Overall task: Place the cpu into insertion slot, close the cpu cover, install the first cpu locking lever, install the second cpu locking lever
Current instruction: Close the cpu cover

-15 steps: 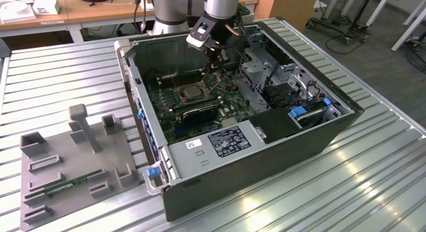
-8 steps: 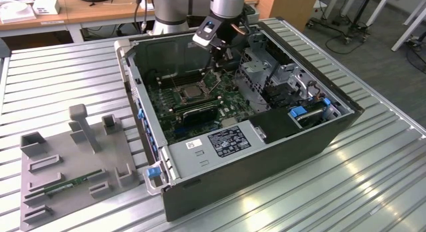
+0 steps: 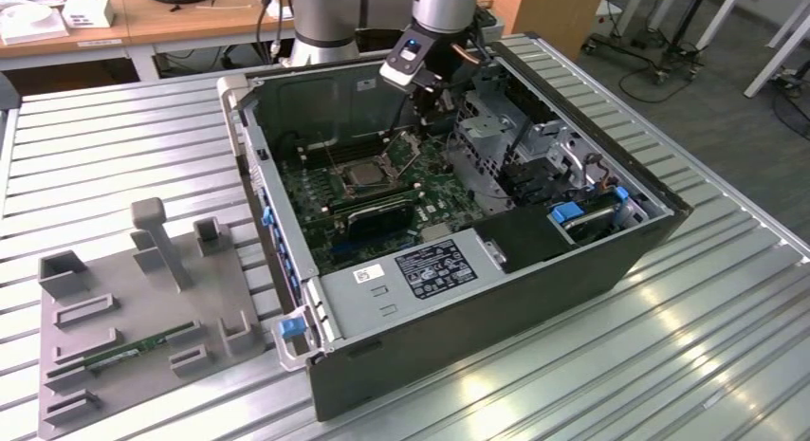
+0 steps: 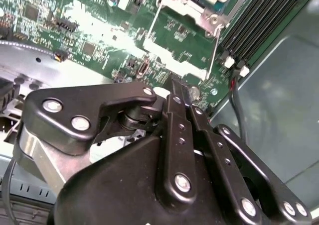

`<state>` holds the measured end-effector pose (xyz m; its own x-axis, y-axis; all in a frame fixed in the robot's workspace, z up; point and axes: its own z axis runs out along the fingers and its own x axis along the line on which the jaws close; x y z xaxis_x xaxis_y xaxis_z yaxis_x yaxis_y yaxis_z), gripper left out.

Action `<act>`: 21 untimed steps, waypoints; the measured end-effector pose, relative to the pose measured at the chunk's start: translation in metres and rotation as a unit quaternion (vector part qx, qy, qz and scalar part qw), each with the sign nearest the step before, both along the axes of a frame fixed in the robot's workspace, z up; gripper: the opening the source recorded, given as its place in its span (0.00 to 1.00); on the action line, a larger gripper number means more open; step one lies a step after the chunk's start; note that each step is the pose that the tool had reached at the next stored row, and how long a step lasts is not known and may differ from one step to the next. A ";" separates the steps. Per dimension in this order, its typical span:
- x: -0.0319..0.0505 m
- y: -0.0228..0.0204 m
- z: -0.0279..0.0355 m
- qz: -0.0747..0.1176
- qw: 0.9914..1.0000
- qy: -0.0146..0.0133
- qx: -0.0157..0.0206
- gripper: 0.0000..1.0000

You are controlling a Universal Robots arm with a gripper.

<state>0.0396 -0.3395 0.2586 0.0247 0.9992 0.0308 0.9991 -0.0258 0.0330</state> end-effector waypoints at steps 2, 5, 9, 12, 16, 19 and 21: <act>0.0004 0.0000 -0.0003 0.000 1.000 0.000 0.000 0.11; 0.0004 0.0000 -0.0023 0.000 1.000 -0.001 0.000 0.11; 0.0004 -0.0001 -0.0128 0.000 1.000 -0.004 0.000 0.11; 0.0004 0.0000 -0.0165 0.000 1.000 -0.005 0.000 0.11; 0.0004 -0.0001 -0.0185 0.000 1.000 -0.006 0.000 0.11; 0.0004 -0.0001 -0.0186 0.000 1.000 -0.006 0.000 0.11; 0.0004 0.0000 -0.0187 0.000 1.000 -0.006 0.000 0.11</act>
<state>0.0401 -0.3395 0.2399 0.0243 0.9992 0.0311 0.9987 -0.0257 0.0444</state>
